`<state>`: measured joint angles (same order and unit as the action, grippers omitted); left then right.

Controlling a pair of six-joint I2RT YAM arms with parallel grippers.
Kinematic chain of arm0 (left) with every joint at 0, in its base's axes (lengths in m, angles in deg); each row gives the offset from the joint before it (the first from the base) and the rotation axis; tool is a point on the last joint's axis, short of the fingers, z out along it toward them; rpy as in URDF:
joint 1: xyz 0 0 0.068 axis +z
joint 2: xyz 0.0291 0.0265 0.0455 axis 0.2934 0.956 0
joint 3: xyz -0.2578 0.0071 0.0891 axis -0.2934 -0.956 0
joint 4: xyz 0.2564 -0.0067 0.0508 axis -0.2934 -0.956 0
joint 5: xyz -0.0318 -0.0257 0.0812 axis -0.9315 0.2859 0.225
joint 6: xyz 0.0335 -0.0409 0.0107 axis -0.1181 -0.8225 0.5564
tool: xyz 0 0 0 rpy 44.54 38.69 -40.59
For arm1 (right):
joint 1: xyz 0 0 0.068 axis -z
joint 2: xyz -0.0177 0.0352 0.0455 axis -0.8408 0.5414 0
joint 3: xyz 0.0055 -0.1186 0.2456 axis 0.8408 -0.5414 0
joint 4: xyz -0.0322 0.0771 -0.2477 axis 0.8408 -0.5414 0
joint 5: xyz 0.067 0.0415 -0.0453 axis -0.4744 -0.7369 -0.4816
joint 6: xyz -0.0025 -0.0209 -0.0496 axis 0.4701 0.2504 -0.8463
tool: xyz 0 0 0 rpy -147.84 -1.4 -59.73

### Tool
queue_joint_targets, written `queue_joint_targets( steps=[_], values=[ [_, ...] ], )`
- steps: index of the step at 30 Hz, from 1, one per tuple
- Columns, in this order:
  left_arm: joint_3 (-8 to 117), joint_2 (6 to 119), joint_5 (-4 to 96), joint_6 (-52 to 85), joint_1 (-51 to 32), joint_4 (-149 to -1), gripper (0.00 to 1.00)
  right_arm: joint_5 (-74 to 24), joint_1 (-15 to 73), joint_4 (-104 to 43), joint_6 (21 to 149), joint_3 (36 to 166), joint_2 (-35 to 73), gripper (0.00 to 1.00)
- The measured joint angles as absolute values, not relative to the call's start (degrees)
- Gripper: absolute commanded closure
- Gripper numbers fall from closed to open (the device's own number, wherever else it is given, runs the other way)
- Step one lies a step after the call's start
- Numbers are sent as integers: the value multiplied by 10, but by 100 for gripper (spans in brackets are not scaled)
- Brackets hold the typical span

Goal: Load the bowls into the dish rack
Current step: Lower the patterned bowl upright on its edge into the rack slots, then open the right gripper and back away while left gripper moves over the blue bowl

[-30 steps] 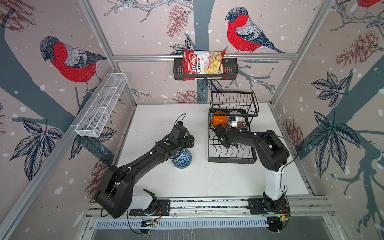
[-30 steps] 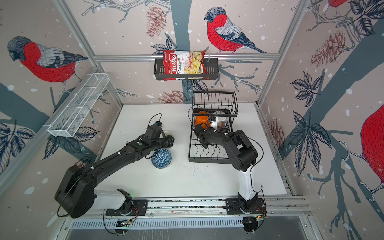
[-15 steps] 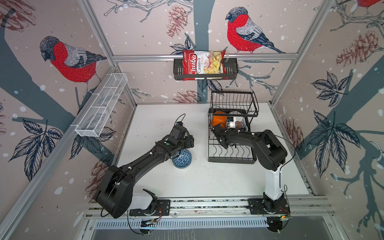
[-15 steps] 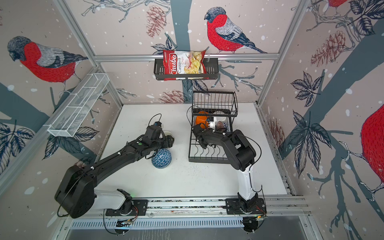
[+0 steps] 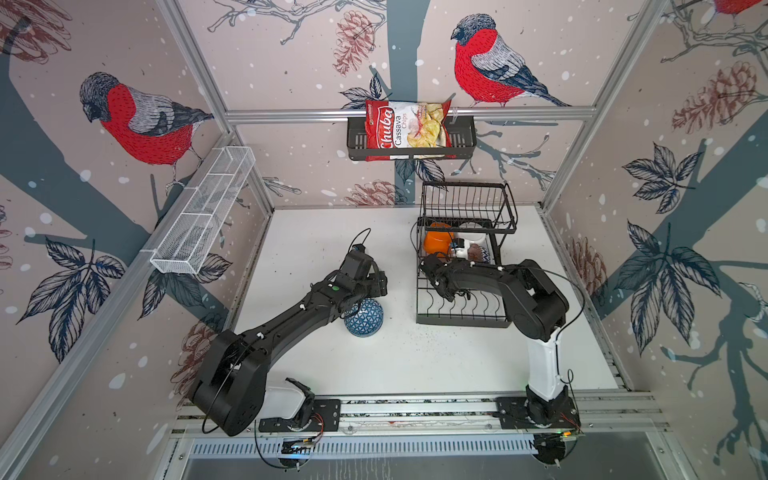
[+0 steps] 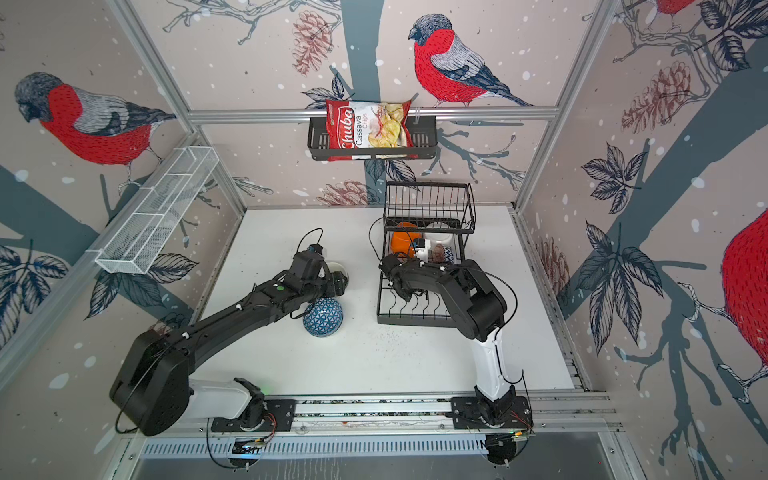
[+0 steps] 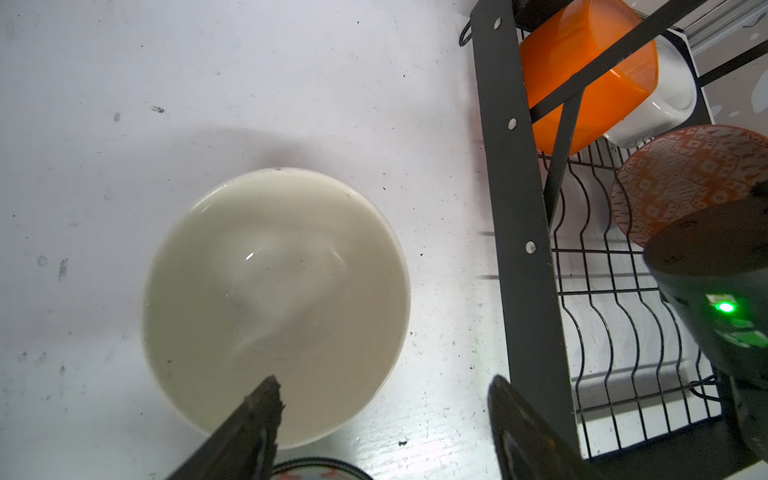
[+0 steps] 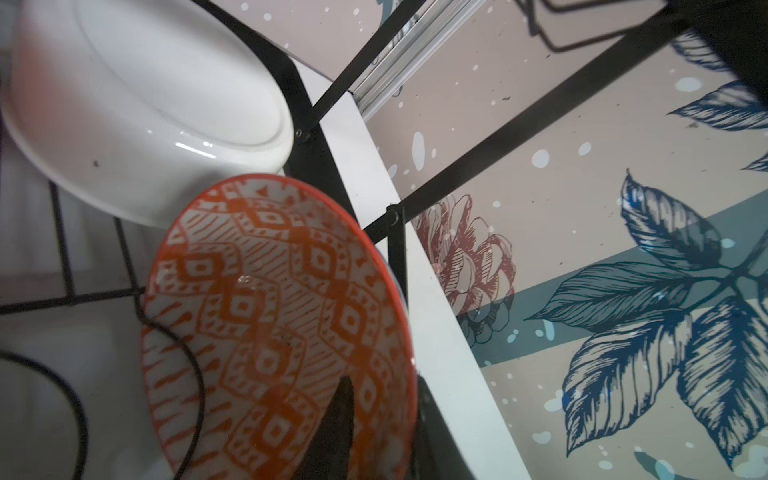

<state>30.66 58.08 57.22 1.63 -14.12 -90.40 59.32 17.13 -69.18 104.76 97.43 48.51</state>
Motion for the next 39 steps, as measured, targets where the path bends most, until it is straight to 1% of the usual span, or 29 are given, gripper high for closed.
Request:
queue_joint_targets(
  steps=[2,3,5,7,12,17,21,31,39],
  values=[
    [306,581,572,16,-141,-904,22,576,171,-685,1048,970,478,67],
    [305,581,572,16,-141,-904,22,565,171,-681,1048,968,475,61],
    [305,581,572,16,-141,-904,22,549,171,-676,1047,966,472,57],
    [305,581,572,17,-141,-904,22,536,171,-672,1047,965,469,49],
    [305,581,572,19,-140,-904,22,517,172,-663,1047,964,460,31],
    [305,581,573,20,-139,-904,22,502,172,-654,1044,964,451,17],
    [305,581,573,20,-139,-904,22,489,172,-641,1033,956,437,1],
    [305,576,584,20,-138,-911,22,450,176,-593,1003,936,396,0],
    [308,572,592,19,-135,-927,21,401,172,-534,963,886,332,1]
  ],
)
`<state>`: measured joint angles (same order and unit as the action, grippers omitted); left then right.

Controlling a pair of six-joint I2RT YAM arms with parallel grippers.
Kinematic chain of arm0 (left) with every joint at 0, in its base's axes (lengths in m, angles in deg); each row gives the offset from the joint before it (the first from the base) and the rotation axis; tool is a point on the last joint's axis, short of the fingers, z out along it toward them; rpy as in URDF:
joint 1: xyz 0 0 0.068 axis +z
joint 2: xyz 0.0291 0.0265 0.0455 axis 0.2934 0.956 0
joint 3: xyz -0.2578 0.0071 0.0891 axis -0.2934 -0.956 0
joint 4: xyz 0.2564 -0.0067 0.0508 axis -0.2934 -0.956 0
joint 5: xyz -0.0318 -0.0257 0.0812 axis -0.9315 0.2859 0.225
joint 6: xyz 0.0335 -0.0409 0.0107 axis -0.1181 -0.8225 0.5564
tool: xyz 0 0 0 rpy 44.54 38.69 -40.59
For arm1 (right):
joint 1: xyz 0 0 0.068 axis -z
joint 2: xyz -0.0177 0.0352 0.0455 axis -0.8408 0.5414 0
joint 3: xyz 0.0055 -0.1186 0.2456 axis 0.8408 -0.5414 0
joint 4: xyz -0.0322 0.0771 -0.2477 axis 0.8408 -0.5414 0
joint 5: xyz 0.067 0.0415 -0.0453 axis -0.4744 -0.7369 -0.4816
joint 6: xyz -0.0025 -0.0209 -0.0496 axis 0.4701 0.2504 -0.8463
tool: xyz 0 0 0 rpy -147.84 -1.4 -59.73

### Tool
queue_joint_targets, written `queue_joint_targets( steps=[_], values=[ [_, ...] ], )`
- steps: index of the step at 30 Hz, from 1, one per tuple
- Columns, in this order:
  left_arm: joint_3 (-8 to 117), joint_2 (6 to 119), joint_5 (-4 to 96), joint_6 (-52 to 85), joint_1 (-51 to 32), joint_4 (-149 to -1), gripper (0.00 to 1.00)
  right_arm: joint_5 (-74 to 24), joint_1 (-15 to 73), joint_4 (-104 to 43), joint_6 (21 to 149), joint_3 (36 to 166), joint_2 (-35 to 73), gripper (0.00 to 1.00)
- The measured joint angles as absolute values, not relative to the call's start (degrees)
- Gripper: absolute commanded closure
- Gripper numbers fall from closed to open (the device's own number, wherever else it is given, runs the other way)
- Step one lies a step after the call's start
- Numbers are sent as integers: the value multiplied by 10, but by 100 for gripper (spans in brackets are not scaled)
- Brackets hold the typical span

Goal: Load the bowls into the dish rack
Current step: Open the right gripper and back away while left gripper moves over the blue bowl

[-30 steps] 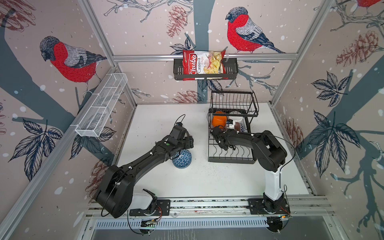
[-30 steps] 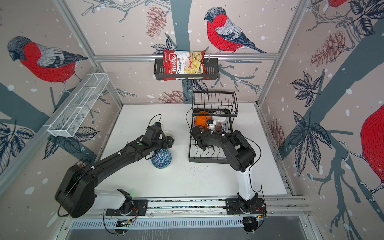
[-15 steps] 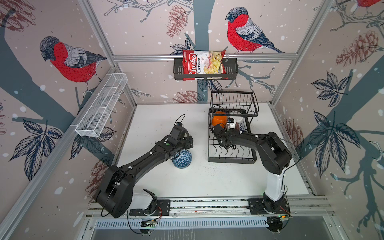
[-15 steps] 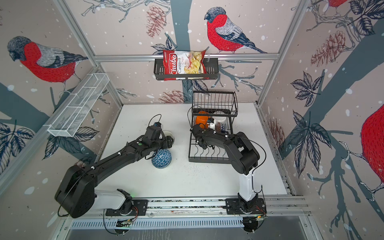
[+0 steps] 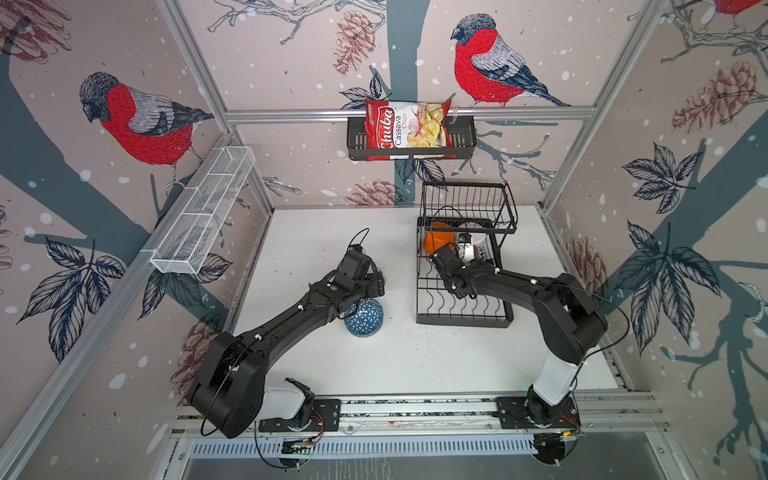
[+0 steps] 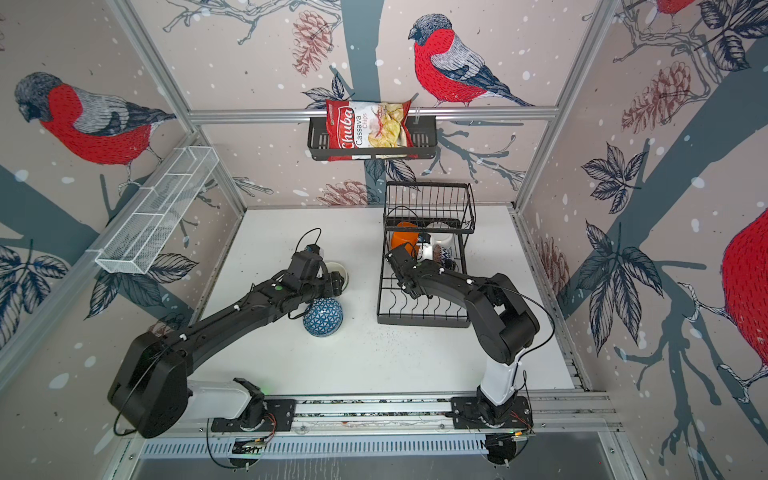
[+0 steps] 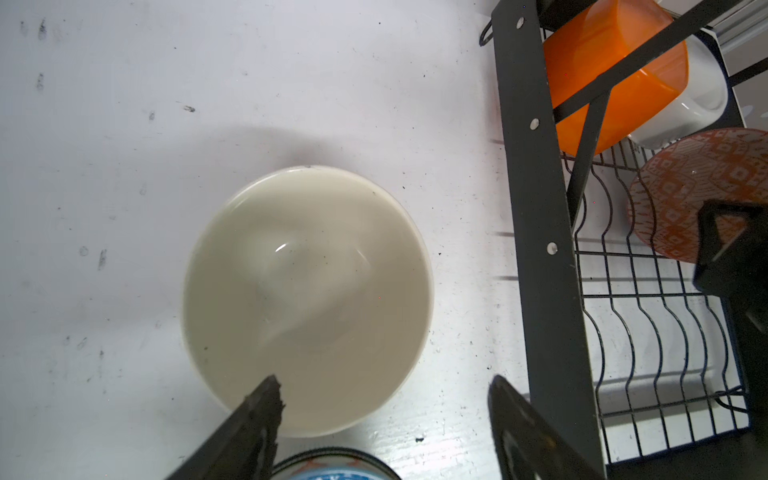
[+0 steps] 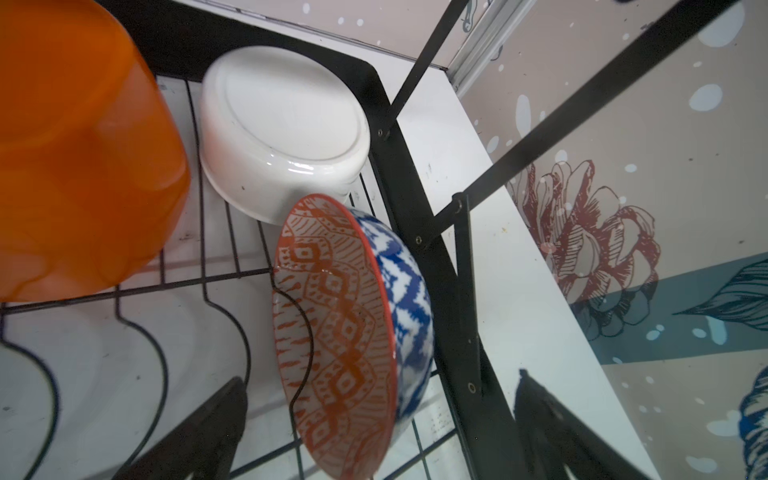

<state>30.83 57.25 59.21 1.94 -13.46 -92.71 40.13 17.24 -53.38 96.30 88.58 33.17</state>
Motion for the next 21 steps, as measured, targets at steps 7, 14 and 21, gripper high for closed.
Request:
queue_joint_targets(
  steps=[7,14,21],
  values=[
    [313,567,599,15,-130,-945,22,345,162,-491,931,850,286,0],
    [319,564,610,12,-128,-972,22,291,152,-473,913,830,254,0],
    [320,549,616,4,-126,-1006,21,229,117,-440,867,804,221,0]
  ],
)
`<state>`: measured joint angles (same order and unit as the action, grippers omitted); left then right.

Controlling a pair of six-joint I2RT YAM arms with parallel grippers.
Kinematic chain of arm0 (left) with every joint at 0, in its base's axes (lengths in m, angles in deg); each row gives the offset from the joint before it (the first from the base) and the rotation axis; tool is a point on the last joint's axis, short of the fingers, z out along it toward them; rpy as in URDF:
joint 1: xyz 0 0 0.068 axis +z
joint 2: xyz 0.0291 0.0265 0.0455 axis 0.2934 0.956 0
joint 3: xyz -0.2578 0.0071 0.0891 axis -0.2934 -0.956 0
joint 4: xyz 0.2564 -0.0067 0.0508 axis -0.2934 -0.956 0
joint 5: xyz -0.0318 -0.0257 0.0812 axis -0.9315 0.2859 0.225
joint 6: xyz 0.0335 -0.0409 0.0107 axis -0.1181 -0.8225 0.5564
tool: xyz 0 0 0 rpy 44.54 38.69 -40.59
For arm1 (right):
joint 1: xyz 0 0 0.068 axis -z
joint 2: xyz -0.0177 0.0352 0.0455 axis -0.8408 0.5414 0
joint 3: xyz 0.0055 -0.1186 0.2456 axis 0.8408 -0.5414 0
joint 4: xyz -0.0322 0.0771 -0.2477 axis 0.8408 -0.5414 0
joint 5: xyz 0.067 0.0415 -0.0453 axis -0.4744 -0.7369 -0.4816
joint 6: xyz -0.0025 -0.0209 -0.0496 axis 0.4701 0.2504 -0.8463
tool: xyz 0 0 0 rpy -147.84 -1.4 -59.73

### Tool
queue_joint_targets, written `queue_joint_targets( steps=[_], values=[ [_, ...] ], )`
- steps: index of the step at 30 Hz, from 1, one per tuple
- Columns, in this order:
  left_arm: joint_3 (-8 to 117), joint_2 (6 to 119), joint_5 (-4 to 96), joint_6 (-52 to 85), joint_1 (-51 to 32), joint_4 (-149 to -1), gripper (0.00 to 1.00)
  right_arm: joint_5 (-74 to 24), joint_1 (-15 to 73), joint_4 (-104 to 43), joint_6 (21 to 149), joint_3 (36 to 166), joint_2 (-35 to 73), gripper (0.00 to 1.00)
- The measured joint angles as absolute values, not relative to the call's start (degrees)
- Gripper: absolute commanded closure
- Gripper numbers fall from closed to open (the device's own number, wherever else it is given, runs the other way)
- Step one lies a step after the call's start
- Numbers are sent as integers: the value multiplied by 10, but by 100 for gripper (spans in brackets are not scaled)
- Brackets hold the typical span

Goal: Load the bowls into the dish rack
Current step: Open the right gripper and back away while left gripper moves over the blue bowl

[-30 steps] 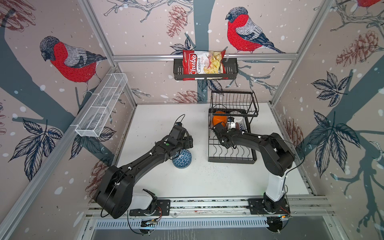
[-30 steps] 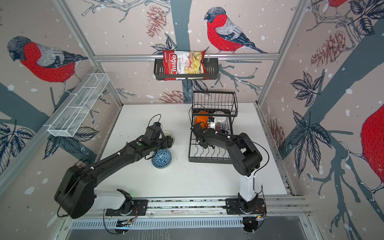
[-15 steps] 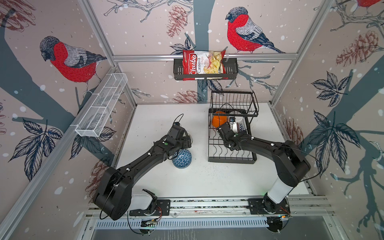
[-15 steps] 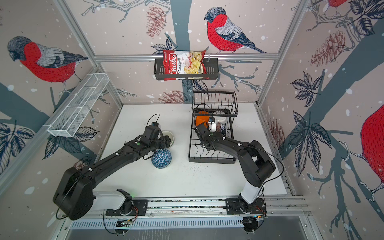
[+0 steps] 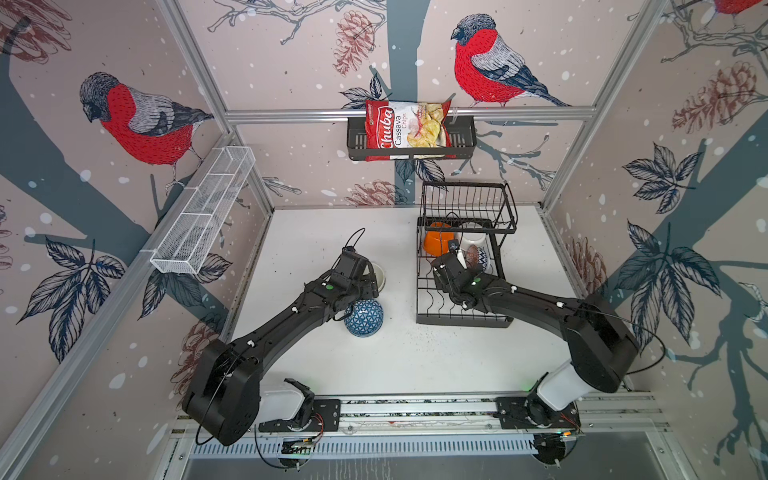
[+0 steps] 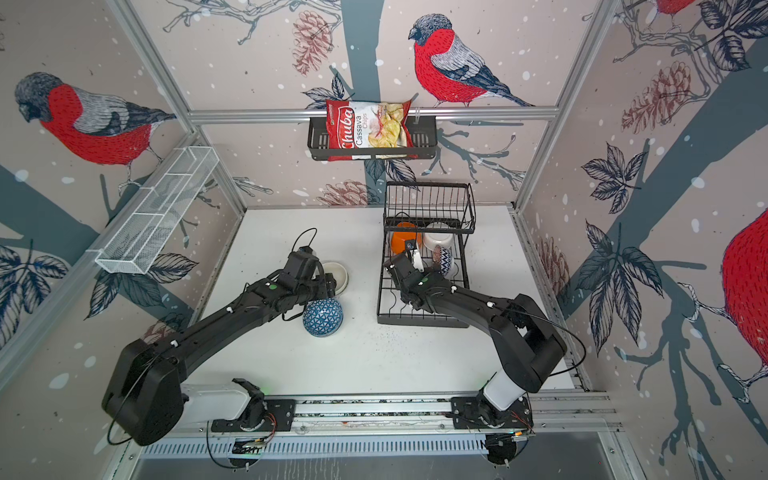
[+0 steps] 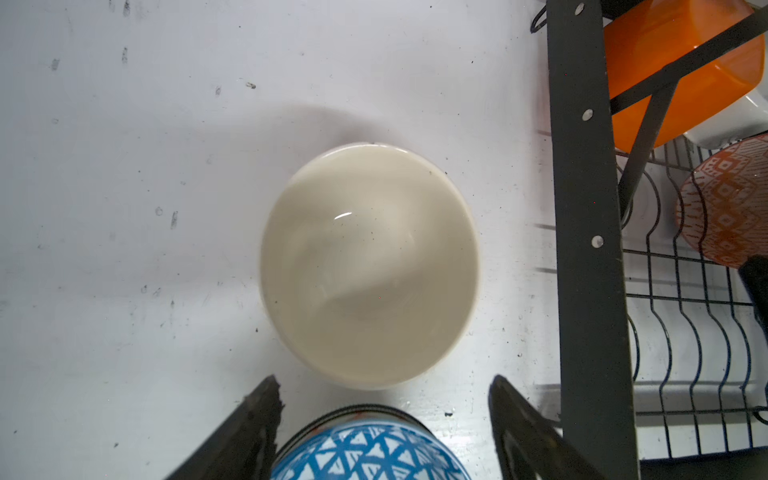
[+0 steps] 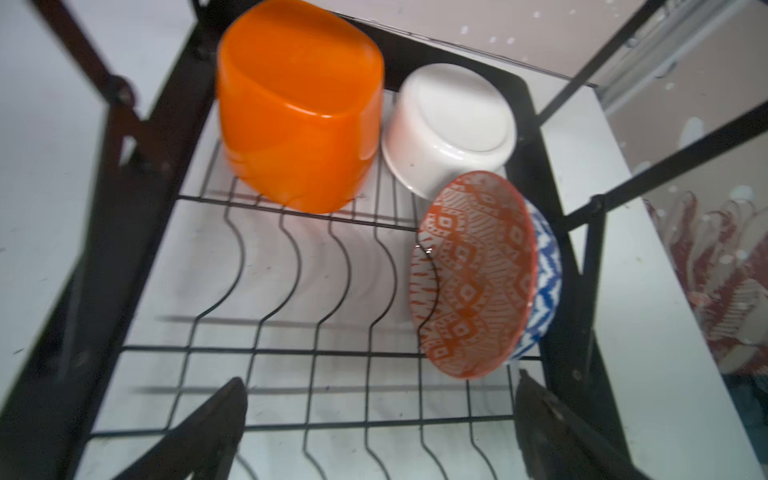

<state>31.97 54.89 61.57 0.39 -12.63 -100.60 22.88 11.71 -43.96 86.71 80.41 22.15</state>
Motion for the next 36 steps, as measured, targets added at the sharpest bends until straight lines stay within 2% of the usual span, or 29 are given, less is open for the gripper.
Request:
queue_joint_targets(
  steps=[11,20,29,34,36],
  values=[
    [309,528,614,-15,-126,-1074,22,112,99,-401,823,786,187,0],
    [297,511,612,-32,-126,-1133,30,63,90,-383,818,770,159,1],
    [285,514,612,-45,-126,-1158,45,27,80,-367,822,756,139,0],
    [279,526,612,-46,-126,-1158,61,14,73,-359,823,752,136,1],
    [279,531,614,-46,-126,-1158,63,12,71,-355,823,752,136,1]
  ],
)
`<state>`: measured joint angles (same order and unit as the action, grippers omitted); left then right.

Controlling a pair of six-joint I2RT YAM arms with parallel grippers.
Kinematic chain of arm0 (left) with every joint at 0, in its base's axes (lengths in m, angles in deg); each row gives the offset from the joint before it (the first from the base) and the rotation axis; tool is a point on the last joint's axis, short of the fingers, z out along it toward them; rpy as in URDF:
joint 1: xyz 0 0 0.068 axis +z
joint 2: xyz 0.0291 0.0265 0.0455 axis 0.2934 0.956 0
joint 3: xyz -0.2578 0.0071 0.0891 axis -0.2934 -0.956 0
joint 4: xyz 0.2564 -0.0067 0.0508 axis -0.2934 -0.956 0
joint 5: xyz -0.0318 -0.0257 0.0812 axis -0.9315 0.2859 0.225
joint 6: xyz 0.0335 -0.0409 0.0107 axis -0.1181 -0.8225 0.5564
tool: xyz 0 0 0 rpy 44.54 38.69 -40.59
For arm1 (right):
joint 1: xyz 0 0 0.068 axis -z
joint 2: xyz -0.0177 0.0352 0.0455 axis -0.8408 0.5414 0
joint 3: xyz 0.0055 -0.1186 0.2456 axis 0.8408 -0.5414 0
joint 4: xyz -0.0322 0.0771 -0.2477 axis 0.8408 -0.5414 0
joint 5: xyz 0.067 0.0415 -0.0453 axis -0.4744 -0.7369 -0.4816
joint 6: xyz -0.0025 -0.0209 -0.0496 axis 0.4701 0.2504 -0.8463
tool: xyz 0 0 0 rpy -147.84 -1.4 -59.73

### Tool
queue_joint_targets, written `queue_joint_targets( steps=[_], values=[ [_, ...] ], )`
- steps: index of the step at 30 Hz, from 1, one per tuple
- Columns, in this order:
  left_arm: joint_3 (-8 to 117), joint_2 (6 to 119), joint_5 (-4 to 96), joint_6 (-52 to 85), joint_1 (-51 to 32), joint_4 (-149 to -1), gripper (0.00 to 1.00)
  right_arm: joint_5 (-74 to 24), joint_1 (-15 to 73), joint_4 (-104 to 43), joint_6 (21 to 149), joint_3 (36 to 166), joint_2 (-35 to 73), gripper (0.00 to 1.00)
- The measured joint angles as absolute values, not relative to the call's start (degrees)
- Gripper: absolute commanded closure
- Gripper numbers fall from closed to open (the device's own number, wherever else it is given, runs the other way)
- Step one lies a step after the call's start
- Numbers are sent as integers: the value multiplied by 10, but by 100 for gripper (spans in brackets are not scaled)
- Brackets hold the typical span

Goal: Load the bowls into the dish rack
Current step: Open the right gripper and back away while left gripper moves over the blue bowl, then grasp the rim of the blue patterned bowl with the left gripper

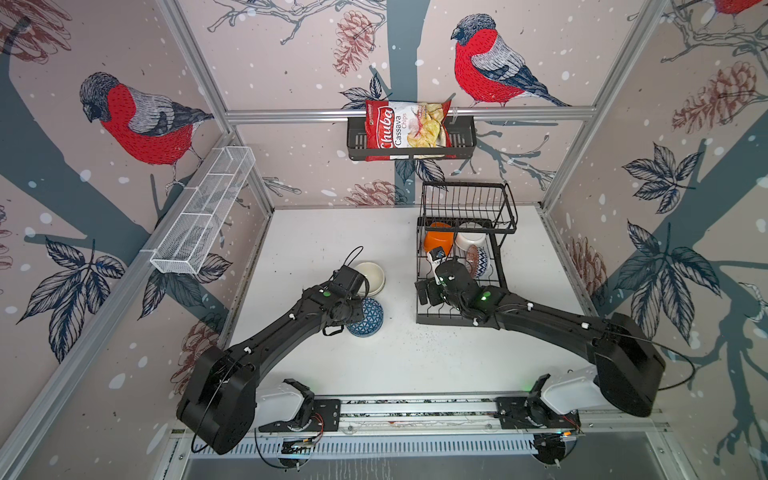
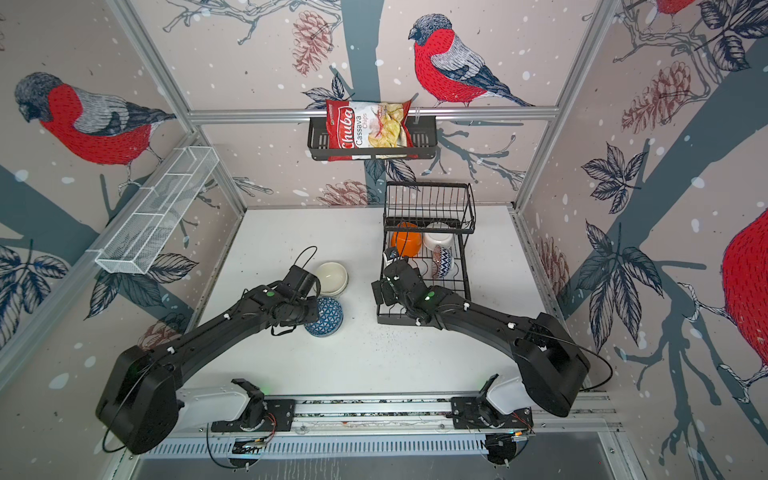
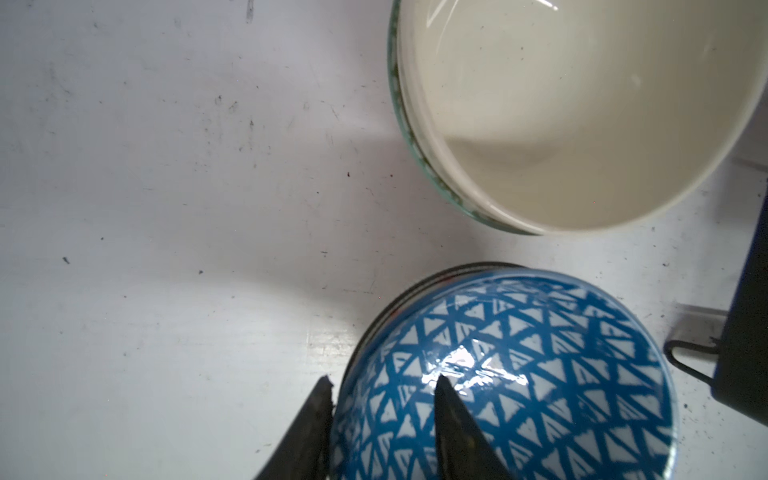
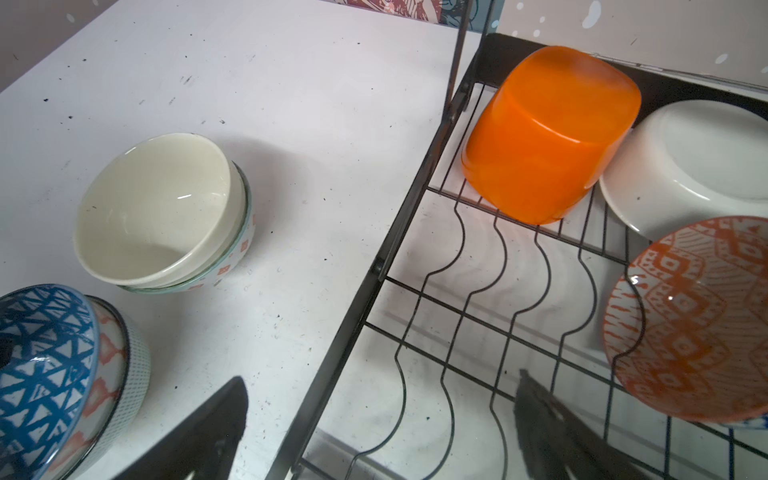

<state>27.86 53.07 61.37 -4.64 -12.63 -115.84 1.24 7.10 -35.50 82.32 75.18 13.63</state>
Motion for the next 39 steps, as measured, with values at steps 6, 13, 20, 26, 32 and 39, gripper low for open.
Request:
queue_joint_targets(
  steps=[6,13,20,26,32,39],
  values=[
    [278,535,616,-50,-126,-1158,69,10,68,-352,823,752,143,1],
    [277,537,624,-54,-126,-1158,80,10,65,-352,823,754,152,1],
    [277,536,623,-55,-126,-1160,91,9,62,-352,823,763,163,2],
    [278,525,623,-56,-126,-1158,99,6,59,-352,823,770,171,2],
    [285,516,625,-54,-126,-1163,100,6,59,-352,822,774,175,2],
    [288,501,628,-39,-126,-1174,100,4,57,-352,821,777,177,2]
  ],
)
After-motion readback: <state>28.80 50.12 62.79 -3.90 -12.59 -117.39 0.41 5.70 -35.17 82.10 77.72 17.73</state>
